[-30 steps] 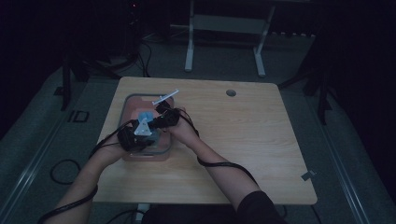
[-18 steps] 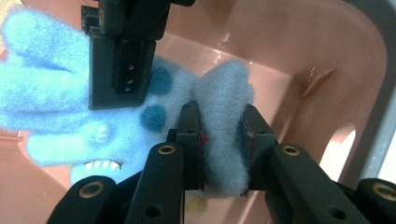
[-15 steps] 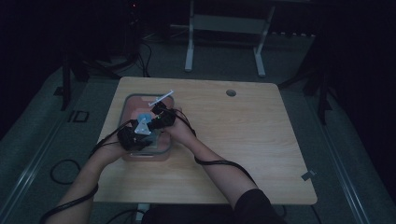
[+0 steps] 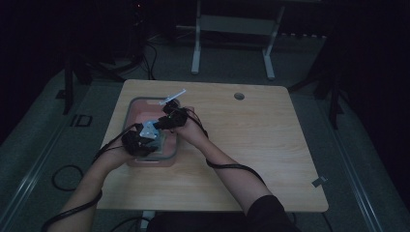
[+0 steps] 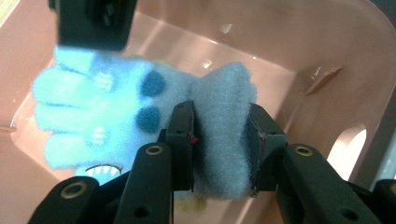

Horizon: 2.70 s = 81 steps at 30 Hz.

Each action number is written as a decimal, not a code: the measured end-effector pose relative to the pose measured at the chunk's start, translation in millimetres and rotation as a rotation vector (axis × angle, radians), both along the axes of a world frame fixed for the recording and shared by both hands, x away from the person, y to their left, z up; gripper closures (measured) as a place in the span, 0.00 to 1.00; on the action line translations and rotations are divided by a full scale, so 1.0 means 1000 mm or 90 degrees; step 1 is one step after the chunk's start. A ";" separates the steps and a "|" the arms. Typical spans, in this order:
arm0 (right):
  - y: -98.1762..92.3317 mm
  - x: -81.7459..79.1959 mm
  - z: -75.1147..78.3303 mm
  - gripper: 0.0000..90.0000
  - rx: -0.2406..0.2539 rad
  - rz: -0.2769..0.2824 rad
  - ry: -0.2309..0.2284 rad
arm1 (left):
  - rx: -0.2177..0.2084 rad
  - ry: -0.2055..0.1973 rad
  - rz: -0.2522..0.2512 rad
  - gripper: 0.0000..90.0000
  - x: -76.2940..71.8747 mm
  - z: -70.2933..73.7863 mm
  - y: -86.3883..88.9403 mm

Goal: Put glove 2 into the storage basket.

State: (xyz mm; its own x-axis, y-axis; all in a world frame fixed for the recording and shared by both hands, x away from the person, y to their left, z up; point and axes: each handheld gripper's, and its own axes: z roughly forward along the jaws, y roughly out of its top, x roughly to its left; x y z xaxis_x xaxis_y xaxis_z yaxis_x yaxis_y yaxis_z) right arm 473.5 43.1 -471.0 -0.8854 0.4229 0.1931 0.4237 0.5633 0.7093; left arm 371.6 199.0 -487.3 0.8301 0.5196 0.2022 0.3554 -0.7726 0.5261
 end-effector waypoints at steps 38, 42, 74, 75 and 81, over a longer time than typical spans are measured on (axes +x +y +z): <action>-0.039 -0.019 0.011 0.19 0.056 0.068 -0.041 | -0.169 -0.025 0.120 0.02 -0.022 0.023 -0.013; -0.043 -0.022 0.010 0.19 0.050 0.068 -0.049 | -0.170 -0.034 0.111 0.02 -0.026 0.025 -0.018; -0.100 -0.035 -0.001 0.19 0.042 0.048 -0.055 | -0.200 -0.039 0.081 0.02 -0.044 0.023 -0.059; -0.100 -0.035 -0.001 0.19 0.042 0.048 -0.055 | -0.202 -0.039 0.078 0.02 -0.045 0.022 -0.062; -0.117 -0.042 -0.005 0.19 0.041 0.045 -0.055 | -0.209 -0.033 0.048 0.02 -0.052 0.020 -0.077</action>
State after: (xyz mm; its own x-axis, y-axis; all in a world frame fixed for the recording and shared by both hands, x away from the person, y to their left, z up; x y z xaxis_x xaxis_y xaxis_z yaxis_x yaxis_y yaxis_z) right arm 431.9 -73.6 -476.4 -0.9270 0.3479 0.1400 0.3208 0.5420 0.7767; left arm 319.8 121.9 -467.3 0.7799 0.6235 0.0547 0.3717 -0.5316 0.7611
